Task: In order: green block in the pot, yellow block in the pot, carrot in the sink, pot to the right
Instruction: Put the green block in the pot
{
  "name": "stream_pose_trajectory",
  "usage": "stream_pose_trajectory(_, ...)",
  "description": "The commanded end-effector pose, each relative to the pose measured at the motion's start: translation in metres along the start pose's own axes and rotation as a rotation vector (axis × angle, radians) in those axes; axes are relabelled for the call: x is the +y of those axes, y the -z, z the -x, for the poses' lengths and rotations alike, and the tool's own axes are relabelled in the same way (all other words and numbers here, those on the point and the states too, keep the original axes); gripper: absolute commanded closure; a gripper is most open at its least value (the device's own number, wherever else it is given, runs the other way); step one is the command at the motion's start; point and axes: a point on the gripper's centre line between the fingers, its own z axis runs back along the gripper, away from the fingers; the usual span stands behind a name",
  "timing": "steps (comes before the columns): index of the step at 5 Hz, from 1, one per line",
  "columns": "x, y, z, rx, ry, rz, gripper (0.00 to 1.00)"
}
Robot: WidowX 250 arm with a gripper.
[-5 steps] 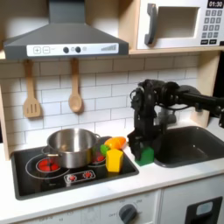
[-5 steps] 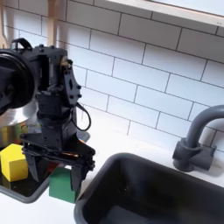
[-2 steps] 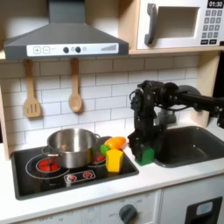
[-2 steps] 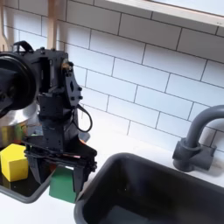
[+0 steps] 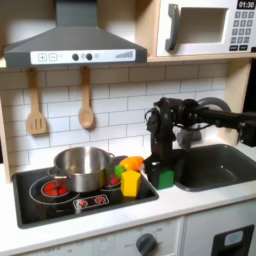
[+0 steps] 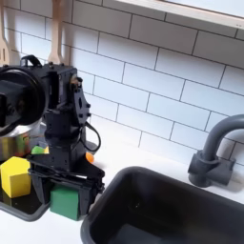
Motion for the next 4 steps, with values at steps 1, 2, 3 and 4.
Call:
stream_pose_trajectory(1,0.000,0.009,0.000,0.024,-0.004,0.017,0.00)
stream_pose_trajectory(2,-0.002,0.009,-0.003,0.006,-0.004,0.021,0.00)
stream_pose_trajectory(3,-0.003,0.003,-0.004,-0.034,-0.011,0.017,1.00)
stream_pose_trajectory(4,-0.002,-0.002,-0.007,-0.043,-0.022,0.023,1.00)
